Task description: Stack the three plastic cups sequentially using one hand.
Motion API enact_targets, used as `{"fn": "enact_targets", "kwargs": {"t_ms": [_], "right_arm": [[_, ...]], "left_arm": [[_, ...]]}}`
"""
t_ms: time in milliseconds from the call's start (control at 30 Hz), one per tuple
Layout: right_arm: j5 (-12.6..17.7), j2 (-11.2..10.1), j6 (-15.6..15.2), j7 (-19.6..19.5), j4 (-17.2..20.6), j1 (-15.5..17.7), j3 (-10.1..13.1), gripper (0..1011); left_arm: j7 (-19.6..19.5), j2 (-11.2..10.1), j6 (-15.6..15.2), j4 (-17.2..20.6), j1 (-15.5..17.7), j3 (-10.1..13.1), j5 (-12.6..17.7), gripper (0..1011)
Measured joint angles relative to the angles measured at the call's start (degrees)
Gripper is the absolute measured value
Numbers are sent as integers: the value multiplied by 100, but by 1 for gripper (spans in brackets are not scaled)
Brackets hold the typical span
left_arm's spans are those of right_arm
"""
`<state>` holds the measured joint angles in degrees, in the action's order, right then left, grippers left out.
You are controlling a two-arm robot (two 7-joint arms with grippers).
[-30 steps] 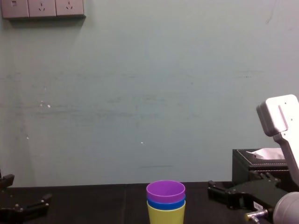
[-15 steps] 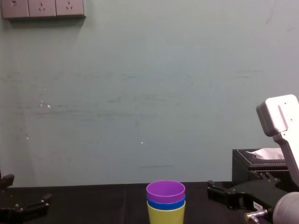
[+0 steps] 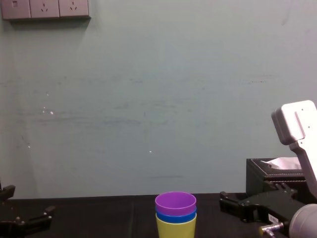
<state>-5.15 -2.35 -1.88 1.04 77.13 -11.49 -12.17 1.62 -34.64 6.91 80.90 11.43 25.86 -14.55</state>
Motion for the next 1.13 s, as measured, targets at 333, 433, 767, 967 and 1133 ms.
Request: {"fn": "enact_targets", "kwargs": {"t_ms": [333, 433, 767, 967, 1133], "right_arm": [[0, 0, 2, 0, 0, 0, 0, 1003], [0, 0, 2, 0, 0, 0, 0, 1003], [0, 0, 2, 0, 0, 0, 0, 1003], [0, 0, 2, 0, 0, 0, 0, 1003], [0, 0, 2, 0, 0, 0, 0, 1003]], "left_arm": [[0, 0, 0, 0, 0, 0, 0, 1000], [0, 0, 0, 0, 0, 0, 0, 1000], [0, 0, 0, 0, 0, 0, 0, 1000], [0, 0, 0, 0, 0, 0, 0, 1000], [0, 0, 0, 0, 0, 0, 0, 1000]]}}
